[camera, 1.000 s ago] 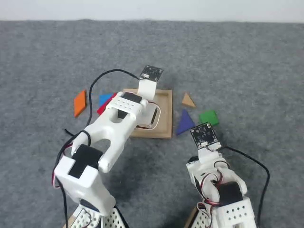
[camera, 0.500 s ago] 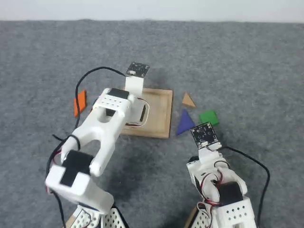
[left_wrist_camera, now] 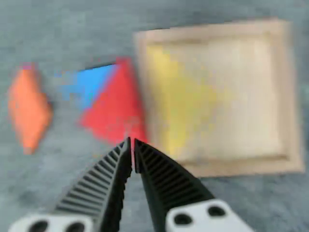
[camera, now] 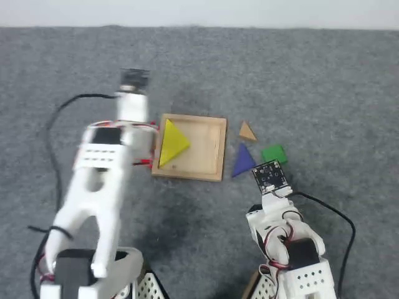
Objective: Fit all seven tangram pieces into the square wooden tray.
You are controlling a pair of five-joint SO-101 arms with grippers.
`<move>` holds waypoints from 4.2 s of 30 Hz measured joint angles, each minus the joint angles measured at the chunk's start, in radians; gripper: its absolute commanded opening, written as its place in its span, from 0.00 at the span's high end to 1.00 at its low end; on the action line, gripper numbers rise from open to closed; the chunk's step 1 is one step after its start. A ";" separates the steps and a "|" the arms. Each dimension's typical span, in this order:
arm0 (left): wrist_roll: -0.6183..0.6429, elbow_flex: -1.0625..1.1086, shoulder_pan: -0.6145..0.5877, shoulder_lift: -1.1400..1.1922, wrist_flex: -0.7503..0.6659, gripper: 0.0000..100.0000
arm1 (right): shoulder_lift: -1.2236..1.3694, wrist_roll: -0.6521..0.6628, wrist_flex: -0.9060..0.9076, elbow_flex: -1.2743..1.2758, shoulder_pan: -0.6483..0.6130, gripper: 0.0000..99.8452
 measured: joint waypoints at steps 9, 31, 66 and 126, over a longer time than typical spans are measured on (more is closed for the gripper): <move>-0.071 -0.091 -0.120 0.235 0.006 0.76 | 0.000 0.000 0.000 0.000 0.000 0.99; 0.052 -0.614 -0.180 0.769 0.215 0.62 | 0.000 0.000 0.000 0.000 0.000 0.99; -0.184 -0.847 -0.181 0.942 0.339 0.64 | 0.000 0.000 0.000 0.000 0.000 0.99; 0.052 -0.325 0.147 0.534 -0.015 0.69 | 1.537 -0.044 -0.824 -0.695 -0.187 0.99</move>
